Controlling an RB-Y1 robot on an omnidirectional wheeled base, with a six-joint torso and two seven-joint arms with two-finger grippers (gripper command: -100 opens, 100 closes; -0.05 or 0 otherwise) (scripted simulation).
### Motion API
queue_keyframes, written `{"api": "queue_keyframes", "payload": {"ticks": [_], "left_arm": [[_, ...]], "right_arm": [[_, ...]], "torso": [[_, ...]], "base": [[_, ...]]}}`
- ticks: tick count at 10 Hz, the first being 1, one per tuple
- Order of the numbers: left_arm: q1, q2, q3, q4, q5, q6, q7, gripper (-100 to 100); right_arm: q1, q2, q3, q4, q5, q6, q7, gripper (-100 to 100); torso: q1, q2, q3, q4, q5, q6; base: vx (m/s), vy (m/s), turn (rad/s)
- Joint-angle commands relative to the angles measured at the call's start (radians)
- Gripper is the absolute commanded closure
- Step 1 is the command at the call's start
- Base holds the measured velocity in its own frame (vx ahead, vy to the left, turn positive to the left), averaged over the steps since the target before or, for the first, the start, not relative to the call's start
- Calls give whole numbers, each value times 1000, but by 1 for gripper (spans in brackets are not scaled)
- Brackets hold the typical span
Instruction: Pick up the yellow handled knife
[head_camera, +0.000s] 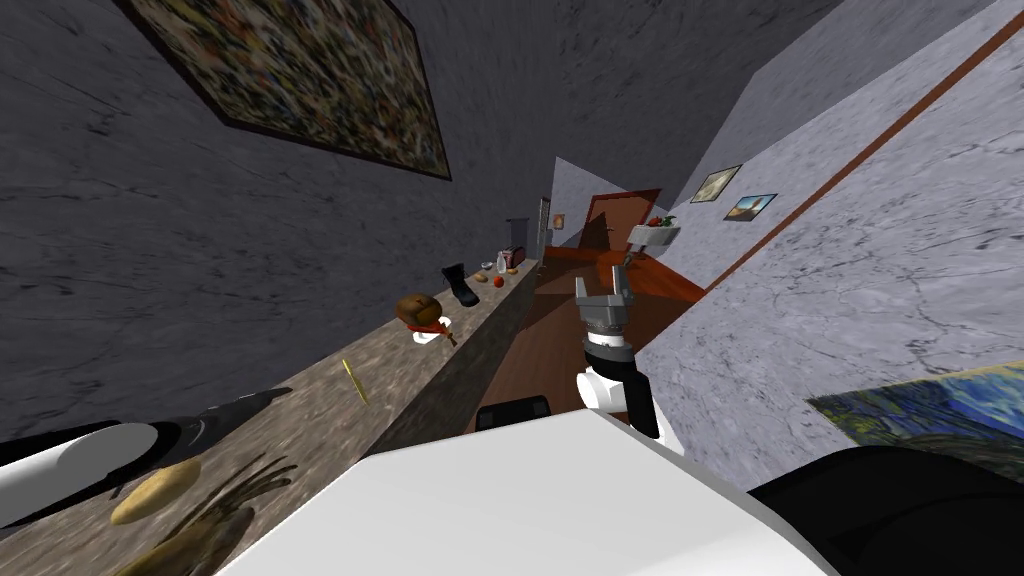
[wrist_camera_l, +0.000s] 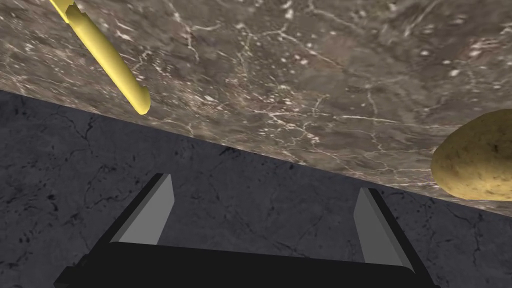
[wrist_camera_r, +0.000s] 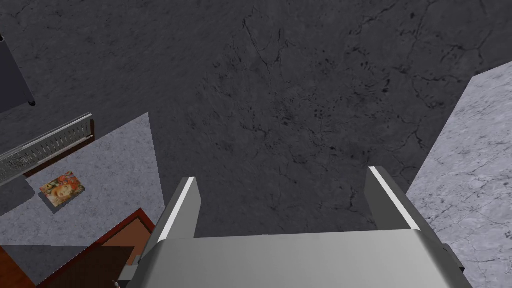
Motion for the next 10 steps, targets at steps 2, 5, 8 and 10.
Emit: {"api": "queue_keyframes", "payload": {"ticks": [2,5,8,10], "left_arm": [[6,27,4,63,43,43,-30,-100],[22,64,7,136,109,103,-73,-100],[32,80,6,198,139,129,-91,-100],[42,93,4,238,167,152,-107,-100]], "right_arm": [[0,0,0,0,0,0,0,0],[0,0,0,0,0,0,0,0],[0,0,0,0,0,0,0,0],[0,0,0,0,0,0,0,0]], "torso": [[-1,0,0,0,0,1],[0,0,0,0,0,0],[0,0,0,0,0,0],[0,0,0,0,0,1]], "base": [[14,-21,-220],[15,-23,-216],[18,-12,-159],[19,-17,-198]]}}
